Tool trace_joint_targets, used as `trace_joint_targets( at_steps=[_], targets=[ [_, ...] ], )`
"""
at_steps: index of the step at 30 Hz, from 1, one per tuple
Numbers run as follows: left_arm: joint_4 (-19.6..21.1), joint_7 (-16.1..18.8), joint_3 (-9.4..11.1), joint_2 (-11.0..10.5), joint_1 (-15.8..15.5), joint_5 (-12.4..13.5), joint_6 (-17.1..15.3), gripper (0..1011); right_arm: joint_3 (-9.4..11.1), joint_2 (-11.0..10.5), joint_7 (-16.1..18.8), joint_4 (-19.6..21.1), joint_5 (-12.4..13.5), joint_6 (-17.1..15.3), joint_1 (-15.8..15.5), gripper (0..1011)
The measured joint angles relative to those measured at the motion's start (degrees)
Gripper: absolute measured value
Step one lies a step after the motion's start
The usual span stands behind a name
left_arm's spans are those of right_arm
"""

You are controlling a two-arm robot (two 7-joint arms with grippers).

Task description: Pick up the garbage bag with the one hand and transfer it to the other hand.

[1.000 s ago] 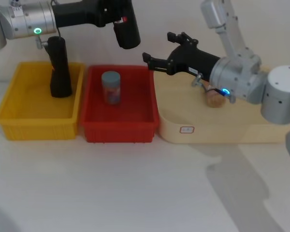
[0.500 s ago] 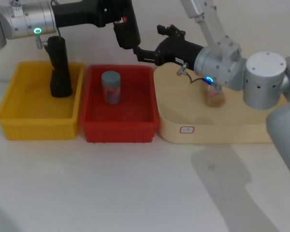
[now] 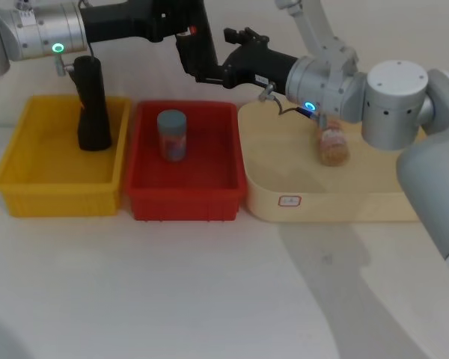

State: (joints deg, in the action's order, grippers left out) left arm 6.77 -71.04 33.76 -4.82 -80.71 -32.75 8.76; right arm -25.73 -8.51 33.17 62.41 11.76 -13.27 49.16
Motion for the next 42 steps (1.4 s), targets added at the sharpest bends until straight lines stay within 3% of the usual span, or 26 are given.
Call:
trace_joint_targets(
  at_steps=[14, 38, 42],
  targets=[
    [-0.1, 0.0, 0.0, 0.0, 0.0, 0.0, 0.0, 402, -1.6, 1.9, 2.4, -6.3, 0.9, 0.2, 4.4, 1001],
    [-0.1, 0.0, 0.0, 0.0, 0.0, 0.0, 0.0, 402, -5.0, 6.1, 2.6, -20.2, -0.8, 6.0, 11.9, 1001],
    [-0.1, 0.0, 0.0, 0.0, 0.0, 0.0, 0.0, 402, -5.2, 6.5, 2.5, -21.6, -1.0, 6.6, 12.5, 928]
  ],
)
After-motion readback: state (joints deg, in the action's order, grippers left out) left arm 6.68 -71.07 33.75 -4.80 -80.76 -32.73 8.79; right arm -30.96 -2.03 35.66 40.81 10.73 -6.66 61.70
